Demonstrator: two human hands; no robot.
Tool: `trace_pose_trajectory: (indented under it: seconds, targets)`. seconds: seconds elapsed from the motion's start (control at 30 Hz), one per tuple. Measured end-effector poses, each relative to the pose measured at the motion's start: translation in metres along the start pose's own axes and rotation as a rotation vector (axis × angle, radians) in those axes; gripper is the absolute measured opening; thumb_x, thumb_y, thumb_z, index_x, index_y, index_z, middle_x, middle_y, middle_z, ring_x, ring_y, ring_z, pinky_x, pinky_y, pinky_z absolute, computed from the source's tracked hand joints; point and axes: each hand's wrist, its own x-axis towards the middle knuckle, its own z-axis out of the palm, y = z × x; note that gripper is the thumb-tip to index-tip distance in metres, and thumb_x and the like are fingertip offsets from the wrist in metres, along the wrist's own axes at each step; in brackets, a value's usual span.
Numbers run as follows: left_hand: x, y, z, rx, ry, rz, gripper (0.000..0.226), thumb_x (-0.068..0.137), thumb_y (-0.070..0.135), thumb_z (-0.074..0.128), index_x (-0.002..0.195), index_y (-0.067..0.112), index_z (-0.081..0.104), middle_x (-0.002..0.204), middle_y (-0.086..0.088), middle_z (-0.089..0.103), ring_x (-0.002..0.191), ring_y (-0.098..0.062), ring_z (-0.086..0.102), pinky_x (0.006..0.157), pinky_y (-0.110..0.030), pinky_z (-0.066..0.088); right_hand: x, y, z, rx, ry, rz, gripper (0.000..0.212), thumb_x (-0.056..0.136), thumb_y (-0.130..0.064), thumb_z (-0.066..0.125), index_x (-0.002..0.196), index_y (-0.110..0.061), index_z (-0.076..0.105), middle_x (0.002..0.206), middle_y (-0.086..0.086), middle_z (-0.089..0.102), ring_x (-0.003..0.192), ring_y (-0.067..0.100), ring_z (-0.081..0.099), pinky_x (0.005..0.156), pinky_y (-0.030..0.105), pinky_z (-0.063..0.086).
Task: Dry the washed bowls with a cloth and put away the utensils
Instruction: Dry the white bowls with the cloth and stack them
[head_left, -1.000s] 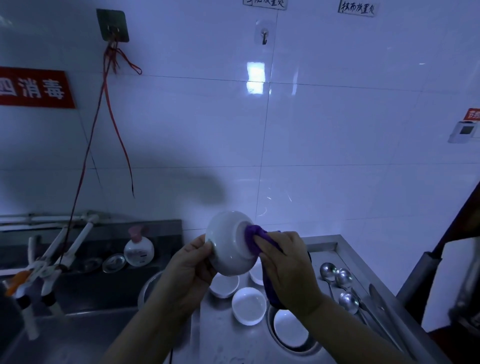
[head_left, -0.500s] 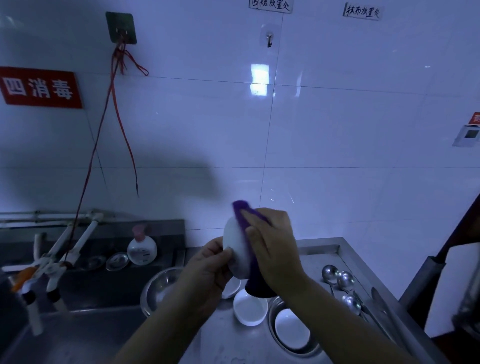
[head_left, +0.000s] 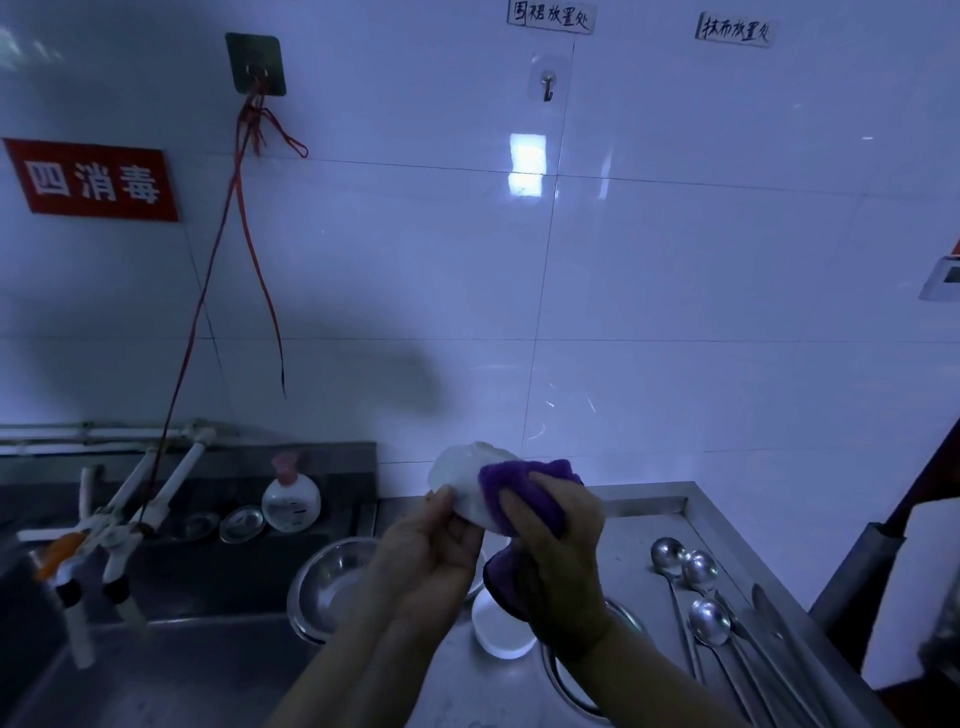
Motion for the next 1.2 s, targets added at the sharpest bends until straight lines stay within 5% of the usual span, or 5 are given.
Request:
trace_pose_trajectory:
  seconds: [0.13, 0.43, 0.57, 0.83, 1.2]
  targets:
    - [0.001, -0.007, -0.001, -0.043, 0.025, 0.001, 0.022, 0.093, 0.006, 0.044, 0.107, -0.004, 0.058, 0.089, -0.023, 0.072, 0.074, -0.026, 0.073, 0.068, -0.038, 0.060, 0.012, -0.004, 0.002, 0.223, 0.025, 0.374, 0.037, 0.096, -0.024, 0.035, 0.130, -0.034, 0.046, 0.119, -0.007, 0.045, 0.110, 0.016, 0.042, 0.089, 0.036, 0.043]
    - [0.005, -0.011, -0.010, -0.051, 0.070, -0.044, 0.026, 0.097, 0.010, 0.039, 0.106, -0.007, 0.057, 0.094, -0.027, 0.069, 0.083, -0.031, 0.070, 0.073, -0.041, 0.057, -0.009, -0.008, 0.006, -0.155, -0.012, 0.024, 0.026, 0.097, -0.033, 0.048, 0.122, -0.027, 0.052, 0.122, 0.003, 0.045, 0.111, 0.024, 0.044, 0.093, 0.037, 0.044]
    - [0.009, -0.014, -0.016, -0.001, 0.116, -0.013, 0.026, 0.099, 0.008, 0.036, 0.106, -0.007, 0.056, 0.104, -0.024, 0.064, 0.098, -0.030, 0.060, 0.098, -0.042, 0.046, -0.008, -0.006, 0.000, 0.262, -0.008, 0.450, 0.033, 0.098, -0.025, 0.035, 0.123, -0.026, 0.057, 0.127, -0.001, 0.044, 0.116, 0.024, 0.045, 0.100, 0.031, 0.037]
    - [0.012, -0.004, -0.052, 0.372, 0.022, 0.053, 0.027, 0.097, 0.006, 0.035, 0.102, 0.001, 0.061, 0.088, -0.014, 0.071, 0.074, -0.020, 0.068, 0.059, -0.030, 0.056, 0.009, 0.006, 0.000, 0.672, -0.283, 0.896, 0.038, 0.100, -0.001, 0.040, 0.111, -0.030, 0.062, 0.113, 0.002, 0.056, 0.104, 0.007, 0.054, 0.090, 0.018, 0.042]
    - [0.012, 0.010, -0.118, 1.110, 0.063, 0.022, 0.029, 0.089, -0.005, 0.046, 0.095, 0.012, 0.068, 0.090, -0.006, 0.073, 0.089, -0.022, 0.066, 0.075, -0.035, 0.053, -0.014, -0.020, 0.047, 0.252, -0.819, 0.417, 0.030, 0.090, -0.018, 0.043, 0.097, -0.012, 0.071, 0.095, 0.005, 0.064, 0.090, 0.022, 0.054, 0.081, 0.040, 0.044]
